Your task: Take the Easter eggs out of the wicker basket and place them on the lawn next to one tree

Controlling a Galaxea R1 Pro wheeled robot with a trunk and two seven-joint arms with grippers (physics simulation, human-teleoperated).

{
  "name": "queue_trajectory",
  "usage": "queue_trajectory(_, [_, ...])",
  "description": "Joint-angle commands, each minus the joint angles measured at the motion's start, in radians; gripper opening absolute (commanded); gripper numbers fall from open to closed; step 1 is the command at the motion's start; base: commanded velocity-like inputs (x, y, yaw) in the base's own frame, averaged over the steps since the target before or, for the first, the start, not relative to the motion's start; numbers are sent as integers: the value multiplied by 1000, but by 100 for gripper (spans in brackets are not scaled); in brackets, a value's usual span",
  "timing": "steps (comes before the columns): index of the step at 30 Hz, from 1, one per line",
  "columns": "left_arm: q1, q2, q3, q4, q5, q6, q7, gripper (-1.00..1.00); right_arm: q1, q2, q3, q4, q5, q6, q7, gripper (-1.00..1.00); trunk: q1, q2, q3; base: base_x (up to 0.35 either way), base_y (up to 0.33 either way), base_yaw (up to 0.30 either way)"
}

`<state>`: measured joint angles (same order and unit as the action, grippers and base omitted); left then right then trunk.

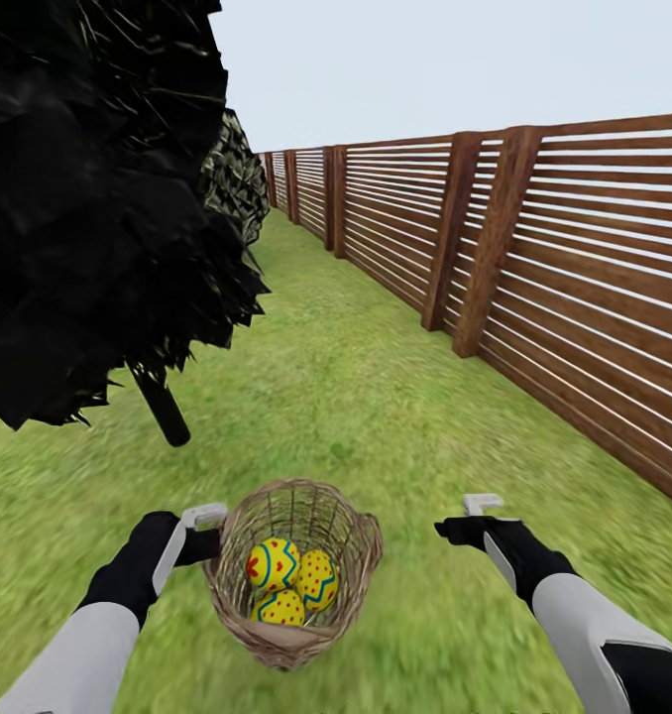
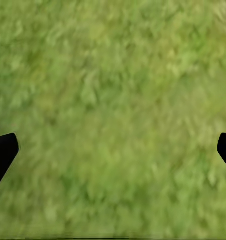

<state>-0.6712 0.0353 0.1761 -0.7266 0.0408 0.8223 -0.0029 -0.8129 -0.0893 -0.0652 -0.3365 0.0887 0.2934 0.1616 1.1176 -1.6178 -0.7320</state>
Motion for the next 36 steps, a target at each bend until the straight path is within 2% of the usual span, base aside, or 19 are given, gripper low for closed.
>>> queue_trajectory(1, [-1, 0, 2, -1, 10, 4, 0, -100, 0, 0, -7, -2, 9, 6, 7, 100, -4, 7, 2, -305, 0, 221])
queue_trajectory(15, [-1, 2, 3, -5, 10, 5, 0, -100, 0, 2, -7, 8, 10, -7, 7, 100, -58, 105, 46, -326, 9, 214])
queue_trajectory(36, [-1, 5, 6, -7, 10, 8, 0, -100, 0, 3, -7, 17, 9, -19, 7, 100, -139, 252, 112, -5, 1, 288])
